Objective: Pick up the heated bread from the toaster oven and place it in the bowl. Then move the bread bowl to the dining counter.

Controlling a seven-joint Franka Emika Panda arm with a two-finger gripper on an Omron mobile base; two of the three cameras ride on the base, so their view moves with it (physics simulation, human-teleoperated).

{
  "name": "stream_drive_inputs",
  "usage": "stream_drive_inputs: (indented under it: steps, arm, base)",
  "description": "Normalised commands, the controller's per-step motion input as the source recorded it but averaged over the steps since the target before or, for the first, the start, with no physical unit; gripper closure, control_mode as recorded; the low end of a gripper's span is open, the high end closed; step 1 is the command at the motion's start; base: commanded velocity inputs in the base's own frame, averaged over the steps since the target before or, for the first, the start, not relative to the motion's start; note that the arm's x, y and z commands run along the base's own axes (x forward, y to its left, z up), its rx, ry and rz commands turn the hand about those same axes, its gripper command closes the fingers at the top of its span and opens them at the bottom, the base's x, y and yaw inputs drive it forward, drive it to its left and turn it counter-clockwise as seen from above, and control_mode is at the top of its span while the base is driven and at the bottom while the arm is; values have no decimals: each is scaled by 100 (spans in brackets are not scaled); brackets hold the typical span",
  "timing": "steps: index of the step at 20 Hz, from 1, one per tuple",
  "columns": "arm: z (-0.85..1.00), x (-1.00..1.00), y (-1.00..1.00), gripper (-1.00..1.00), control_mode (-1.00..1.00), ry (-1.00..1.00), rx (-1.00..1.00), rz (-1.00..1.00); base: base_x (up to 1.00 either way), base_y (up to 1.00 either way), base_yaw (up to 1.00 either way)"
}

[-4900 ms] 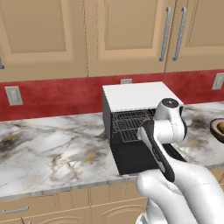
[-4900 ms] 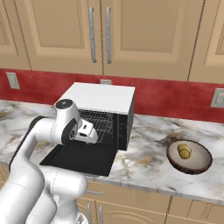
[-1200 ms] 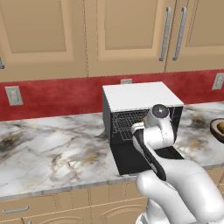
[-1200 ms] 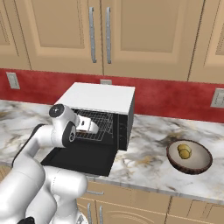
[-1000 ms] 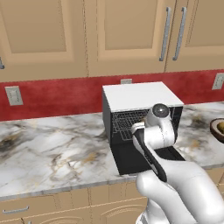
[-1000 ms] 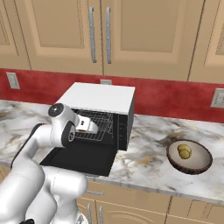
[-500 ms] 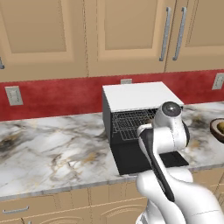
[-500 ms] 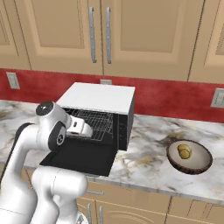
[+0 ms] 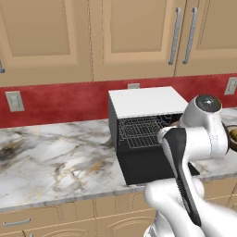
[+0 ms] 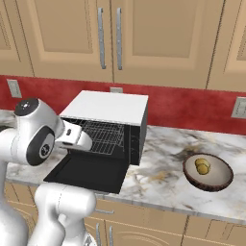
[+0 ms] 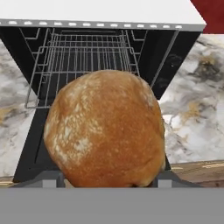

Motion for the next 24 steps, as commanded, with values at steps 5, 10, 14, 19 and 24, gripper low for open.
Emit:
stream_drive_inputs:
  steps: [5, 10, 14, 19, 24]
  arm:
    - [57, -61, -12, 100, -100, -5, 0, -1]
    - [43, -57, -45, 100, -100, -1, 1, -4]
    - [37, -55, -47, 100, -100, 0, 1, -7]
    - [34, -39, -37, 100, -100, 0, 0, -7]
    - [31, -20, -45, 100, -100, 0, 0, -11]
  base:
    - [0, 0, 0]
    - [0, 0, 0]
    - [0, 0, 0]
    - [0, 0, 0]
    - [0, 0, 0]
